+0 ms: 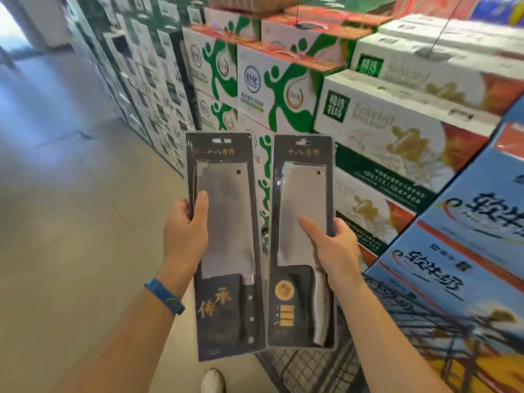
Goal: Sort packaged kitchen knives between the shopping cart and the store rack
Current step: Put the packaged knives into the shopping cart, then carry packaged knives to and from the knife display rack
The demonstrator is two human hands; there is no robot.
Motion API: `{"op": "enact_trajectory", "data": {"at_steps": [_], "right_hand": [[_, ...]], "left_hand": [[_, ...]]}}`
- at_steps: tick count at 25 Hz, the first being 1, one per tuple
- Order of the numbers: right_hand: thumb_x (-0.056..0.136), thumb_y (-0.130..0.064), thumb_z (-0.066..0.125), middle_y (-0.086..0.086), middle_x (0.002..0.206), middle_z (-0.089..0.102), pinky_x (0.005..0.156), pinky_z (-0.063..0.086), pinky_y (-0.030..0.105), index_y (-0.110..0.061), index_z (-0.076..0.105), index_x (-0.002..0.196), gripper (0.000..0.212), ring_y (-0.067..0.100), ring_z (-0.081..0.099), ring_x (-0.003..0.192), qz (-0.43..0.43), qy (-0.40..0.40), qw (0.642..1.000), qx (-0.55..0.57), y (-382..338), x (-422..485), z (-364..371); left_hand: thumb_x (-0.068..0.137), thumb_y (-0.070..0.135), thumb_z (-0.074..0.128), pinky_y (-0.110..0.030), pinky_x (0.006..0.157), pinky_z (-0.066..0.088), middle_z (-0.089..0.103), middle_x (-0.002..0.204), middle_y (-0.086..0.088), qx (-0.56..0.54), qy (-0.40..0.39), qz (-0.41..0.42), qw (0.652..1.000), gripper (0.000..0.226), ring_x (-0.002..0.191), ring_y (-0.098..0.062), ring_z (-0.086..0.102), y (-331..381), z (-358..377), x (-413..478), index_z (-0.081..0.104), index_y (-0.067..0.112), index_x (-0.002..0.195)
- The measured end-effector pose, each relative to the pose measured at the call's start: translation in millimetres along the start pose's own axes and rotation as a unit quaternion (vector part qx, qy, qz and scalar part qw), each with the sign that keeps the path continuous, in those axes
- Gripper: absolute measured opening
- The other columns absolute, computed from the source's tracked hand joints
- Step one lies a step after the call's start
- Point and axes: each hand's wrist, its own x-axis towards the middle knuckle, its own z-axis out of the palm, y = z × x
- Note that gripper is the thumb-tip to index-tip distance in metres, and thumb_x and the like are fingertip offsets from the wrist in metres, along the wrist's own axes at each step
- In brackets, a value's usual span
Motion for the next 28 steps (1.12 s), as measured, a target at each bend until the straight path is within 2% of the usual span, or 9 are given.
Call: {"op": "enact_trajectory", "data": {"at_steps": [2,5,7,10,13,15,20,25,28], "right_hand": [[0.072,-0.051,0.088,-0.013,0.086,0.079,0.053,0.053,0.014,-0.025,0.073,0.099,0.041,0.005,0.075,0.072,-0.002,0.014,1.0,0.012,-7,-2,-8],[0.065,-0.067,0.084,-0.015,0.083,0.077,0.056,0.053,0.021,-0.029,0.073,0.094,0.049,0.004,0.073,0.072,-0.008,0.058,0.998,-0.023,-20,-5,-28],[0.064,-0.07,0.082,-0.014,0.08,0.077,0.057,0.054,0.025,-0.028,0.072,0.089,0.05,0.005,0.073,0.071,-0.029,0.115,0.992,-0.046,-30,-13,-52],[0.061,-0.072,0.082,-0.011,0.077,0.076,0.05,0.051,0.018,-0.025,0.072,0.083,0.052,0.005,0.071,0.066,-0.064,0.212,0.973,-0.059,-52,-37,-93],[0.06,-0.072,0.081,-0.01,0.08,0.077,0.058,0.056,0.025,-0.023,0.073,0.086,0.056,0.008,0.073,0.071,-0.073,0.321,0.941,-0.083,-81,-83,-136],[0.065,-0.066,0.086,-0.01,0.084,0.078,0.066,0.059,0.033,-0.025,0.074,0.09,0.049,0.01,0.075,0.077,-0.074,0.388,0.914,-0.087,-97,-122,-160],[0.064,-0.07,0.082,-0.021,0.086,0.076,0.053,0.053,0.016,-0.034,0.071,0.093,0.048,0.0,0.072,0.077,-0.07,0.545,0.831,-0.086,-123,-249,-198],[0.065,-0.067,0.084,-0.012,0.083,0.077,0.06,0.058,0.027,-0.029,0.074,0.087,0.046,0.006,0.073,0.073,-0.053,0.688,0.715,-0.109,-136,-403,-220],[0.066,-0.068,0.083,-0.016,0.081,0.076,0.051,0.053,0.017,-0.033,0.071,0.087,0.043,0.003,0.072,0.071,-0.052,0.751,0.651,-0.095,-133,-511,-224]], "left_hand": [[0.085,0.057,0.065,-0.046,0.061,0.057,0.067,0.081,-0.007,0.004,-0.035,0.014,0.999,0.041,0.071,-0.02,0.067,10,1,-6,0.058,0.017,0.094],[0.074,0.052,0.08,-0.022,0.051,0.056,0.072,0.085,0.014,-0.036,-0.117,0.067,0.99,0.033,0.071,-0.005,0.071,29,11,-12,0.057,0.04,0.095],[0.071,0.062,0.079,-0.019,0.05,0.055,0.069,0.089,0.025,-0.047,-0.162,0.107,0.98,0.033,0.07,0.001,0.07,48,27,-14,0.056,0.052,0.092],[0.067,0.071,0.075,-0.022,0.053,0.056,0.072,0.085,0.016,-0.098,-0.215,0.15,0.96,0.039,0.069,-0.005,0.07,79,62,-18,0.061,0.044,0.09],[0.064,0.076,0.073,-0.026,0.055,0.058,0.073,0.082,0.008,-0.151,-0.308,0.181,0.922,0.053,0.068,-0.009,0.07,119,106,-40,0.065,0.029,0.088],[0.063,0.08,0.069,-0.021,0.05,0.054,0.071,0.077,0.013,-0.167,-0.366,0.217,0.889,0.055,0.062,-0.005,0.067,147,127,-67,0.062,0.029,0.085],[0.063,0.081,0.065,-0.022,0.049,0.05,0.068,0.074,0.006,-0.181,-0.502,0.263,0.804,0.054,0.063,-0.01,0.066,197,152,-166,0.058,0.032,0.086],[0.068,0.073,0.068,-0.026,0.053,0.051,0.07,0.077,0.012,-0.226,-0.631,0.293,0.682,0.047,0.066,-0.005,0.067,234,130,-307,0.06,0.03,0.087],[0.07,0.068,0.074,-0.033,0.056,0.055,0.07,0.081,0.02,-0.252,-0.693,0.297,0.606,0.044,0.067,-0.002,0.068,243,102,-412,0.063,0.03,0.091]]}}
